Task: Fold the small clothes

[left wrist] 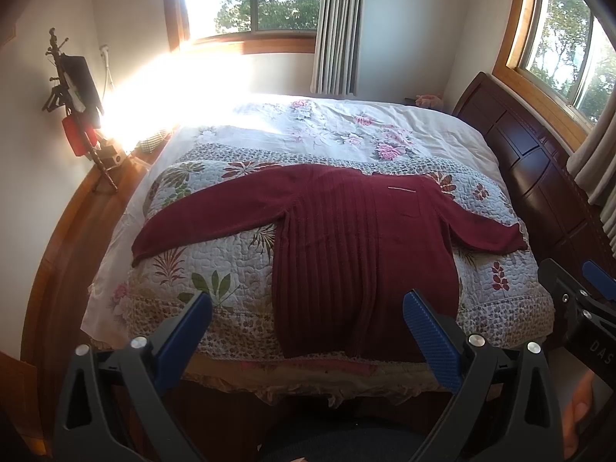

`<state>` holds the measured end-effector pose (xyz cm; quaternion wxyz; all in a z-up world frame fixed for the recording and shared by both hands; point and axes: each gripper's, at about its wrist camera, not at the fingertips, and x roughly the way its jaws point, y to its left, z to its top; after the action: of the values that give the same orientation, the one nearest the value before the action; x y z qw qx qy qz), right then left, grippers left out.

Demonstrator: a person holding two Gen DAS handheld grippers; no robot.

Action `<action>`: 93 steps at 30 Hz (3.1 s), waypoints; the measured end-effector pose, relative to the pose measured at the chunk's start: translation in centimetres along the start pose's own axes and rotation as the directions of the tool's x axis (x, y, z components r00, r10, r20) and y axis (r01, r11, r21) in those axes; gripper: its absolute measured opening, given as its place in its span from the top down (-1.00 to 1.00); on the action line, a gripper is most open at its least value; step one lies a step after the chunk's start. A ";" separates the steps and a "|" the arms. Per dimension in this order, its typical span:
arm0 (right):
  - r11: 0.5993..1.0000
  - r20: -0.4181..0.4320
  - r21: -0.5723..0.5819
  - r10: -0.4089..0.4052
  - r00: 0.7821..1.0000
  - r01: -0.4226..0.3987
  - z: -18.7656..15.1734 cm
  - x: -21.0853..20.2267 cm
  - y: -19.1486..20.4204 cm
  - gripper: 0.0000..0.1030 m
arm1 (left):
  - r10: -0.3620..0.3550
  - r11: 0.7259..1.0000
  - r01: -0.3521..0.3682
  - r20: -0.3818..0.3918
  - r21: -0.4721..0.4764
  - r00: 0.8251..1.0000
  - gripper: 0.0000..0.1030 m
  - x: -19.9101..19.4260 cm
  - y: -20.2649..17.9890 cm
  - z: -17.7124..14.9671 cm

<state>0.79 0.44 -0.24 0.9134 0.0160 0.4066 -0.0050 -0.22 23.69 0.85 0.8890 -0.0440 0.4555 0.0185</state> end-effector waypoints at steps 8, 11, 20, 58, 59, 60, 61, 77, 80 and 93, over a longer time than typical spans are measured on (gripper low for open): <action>1.000 -0.003 0.003 0.001 1.000 -0.001 0.1 0.2 0.0 -0.95 | 0.000 1.000 0.000 -0.001 -0.002 1.000 -0.92 0.2 0.2 0.2; 1.000 -0.003 0.003 0.001 1.000 -0.001 0.1 0.3 0.1 -0.95 | 0.000 1.000 0.000 -0.001 -0.002 1.000 -0.92 0.3 0.2 0.3; 1.000 -0.005 0.005 0.000 1.000 0.000 0.1 0.4 0.1 -0.95 | 0.000 1.000 0.000 -0.002 -0.002 1.000 -0.92 0.5 0.2 0.5; 0.975 -0.039 0.215 -0.052 0.998 0.059 -0.1 11.9 -7.9 -0.95 | -0.297 0.954 0.296 0.005 0.047 0.955 -0.93 13.2 0.6 3.2; 0.970 -0.051 0.233 -0.063 0.997 0.073 -0.3 12.8 -8.9 -0.95 | -0.334 0.941 0.334 -0.014 0.057 0.942 -0.93 14.1 0.2 3.4; 0.962 -0.060 0.263 -0.059 0.996 0.073 -0.6 13.5 -10.1 -0.94 | -0.358 0.931 0.359 -0.027 0.066 0.933 -0.93 14.8 -0.2 3.5; 0.953 -0.067 0.294 -0.054 0.996 0.071 -0.9 14.3 -11.3 -0.94 | -0.382 0.921 0.384 -0.037 0.072 0.923 -0.93 15.4 -0.6 3.6; 0.548 -0.007 0.829 0.208 0.978 -0.111 -5.6 30.3 -40.8 -0.48 | -0.563 0.810 0.511 -0.136 -0.288 0.815 -0.92 23.4 -5.1 5.4; 0.387 0.095 0.898 0.292 0.952 -0.208 -6.6 34.4 -46.7 -0.32 | -0.582 0.792 0.529 -0.115 -0.304 0.805 -0.92 23.3 -6.7 5.3; 0.140 0.194 0.960 0.298 0.935 -0.244 -8.4 46.0 -58.8 0.17 | -0.580 0.771 0.503 -0.104 -0.390 0.808 -0.92 24.0 -13.4 6.4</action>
<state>23.99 -57.85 -41.52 0.6713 0.6614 0.3205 -0.0960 19.94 10.79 -14.03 0.7786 -0.3301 0.5073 -0.1656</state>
